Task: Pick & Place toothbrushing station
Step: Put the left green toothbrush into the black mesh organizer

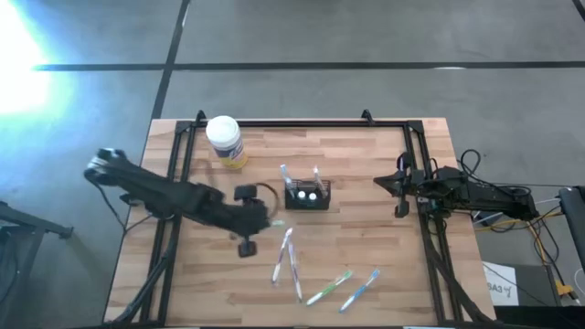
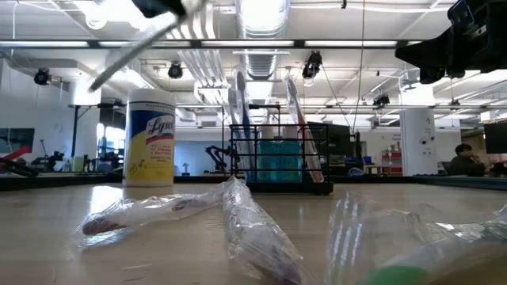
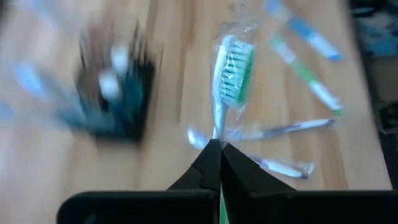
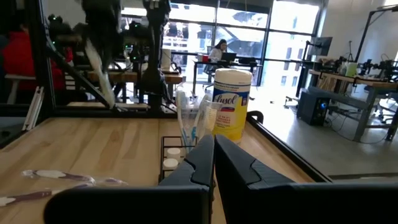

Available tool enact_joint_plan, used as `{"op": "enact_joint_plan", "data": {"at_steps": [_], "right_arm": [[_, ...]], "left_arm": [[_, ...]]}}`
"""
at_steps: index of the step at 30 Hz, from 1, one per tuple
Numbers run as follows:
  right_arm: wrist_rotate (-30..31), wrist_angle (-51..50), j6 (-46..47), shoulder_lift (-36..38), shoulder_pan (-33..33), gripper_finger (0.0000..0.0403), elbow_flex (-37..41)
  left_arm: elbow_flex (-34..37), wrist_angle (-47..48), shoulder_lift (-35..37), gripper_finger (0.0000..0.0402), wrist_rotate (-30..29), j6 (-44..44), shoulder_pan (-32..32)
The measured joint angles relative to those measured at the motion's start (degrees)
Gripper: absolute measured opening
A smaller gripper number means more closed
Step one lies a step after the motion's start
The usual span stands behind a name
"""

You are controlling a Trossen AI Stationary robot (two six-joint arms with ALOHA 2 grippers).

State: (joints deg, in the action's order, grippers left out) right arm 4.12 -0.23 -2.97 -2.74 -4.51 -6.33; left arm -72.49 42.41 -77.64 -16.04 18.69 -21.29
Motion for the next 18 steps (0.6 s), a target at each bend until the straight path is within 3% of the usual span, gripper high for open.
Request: {"op": "enact_joint_plan", "data": {"at_steps": [9,14,18], "right_arm": [[0.0,0.1,0.0,0.0,0.0,0.0008,0.0],[0.0,0.1,0.0,0.0,0.0,0.0008,0.0],[0.0,0.1,-0.2,0.0,0.0,0.0008,0.0]], "left_arm": [[10.2,-15.3,19.2,0.0002,0.1,-27.9,1.3],[21.6,-28.5,30.3,0.0002,4.5,-30.8,5.7],[31.4,-37.9,37.5,0.0001,9.0,-26.3,10.3]]}}
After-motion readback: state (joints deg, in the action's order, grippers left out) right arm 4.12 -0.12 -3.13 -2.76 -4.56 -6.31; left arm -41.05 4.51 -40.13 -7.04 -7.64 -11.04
